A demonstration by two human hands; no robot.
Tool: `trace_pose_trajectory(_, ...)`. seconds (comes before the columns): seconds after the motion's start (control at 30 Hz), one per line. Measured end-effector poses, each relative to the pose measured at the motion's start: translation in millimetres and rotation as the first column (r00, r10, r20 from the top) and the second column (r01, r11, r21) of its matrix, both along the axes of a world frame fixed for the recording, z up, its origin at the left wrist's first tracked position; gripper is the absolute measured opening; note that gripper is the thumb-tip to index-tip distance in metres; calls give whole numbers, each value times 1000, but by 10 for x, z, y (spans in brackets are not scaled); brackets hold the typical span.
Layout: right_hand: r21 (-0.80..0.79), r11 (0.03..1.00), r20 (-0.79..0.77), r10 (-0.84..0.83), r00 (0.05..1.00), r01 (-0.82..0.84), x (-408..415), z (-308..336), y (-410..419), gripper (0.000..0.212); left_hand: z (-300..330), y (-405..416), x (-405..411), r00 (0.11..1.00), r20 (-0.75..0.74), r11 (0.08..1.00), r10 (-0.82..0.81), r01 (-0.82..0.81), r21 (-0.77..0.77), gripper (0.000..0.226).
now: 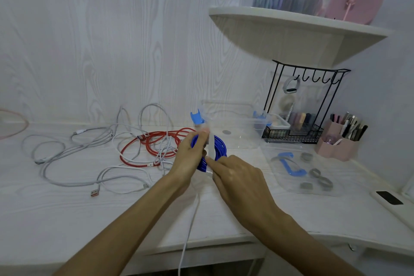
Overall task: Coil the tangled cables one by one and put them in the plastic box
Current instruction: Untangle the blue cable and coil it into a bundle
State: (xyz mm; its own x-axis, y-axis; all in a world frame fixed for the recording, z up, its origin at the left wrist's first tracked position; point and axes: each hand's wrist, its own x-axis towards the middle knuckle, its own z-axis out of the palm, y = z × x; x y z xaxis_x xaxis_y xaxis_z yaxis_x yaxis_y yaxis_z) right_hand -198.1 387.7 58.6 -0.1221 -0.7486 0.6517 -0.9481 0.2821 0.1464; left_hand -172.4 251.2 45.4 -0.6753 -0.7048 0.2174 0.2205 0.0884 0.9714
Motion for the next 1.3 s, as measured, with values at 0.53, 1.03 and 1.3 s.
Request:
trace_pose_trajectory(0.53,63,998,893,-49,448,-18,-325,662,30,25,26,-3,95,990,-26,987,-140,137,-86,19)
trace_pose_trajectory(1.03,116,987,988,-125,-87,-107,-449,613,-45,20,-81,-30,131,977,32,951,-212,214,-222,15)
trace_pose_trajectory(1.3,-124,992,893,107,-438,-10,-504,597,-21,8,-53,12,155,985,26,918,-172,170,-357,13)
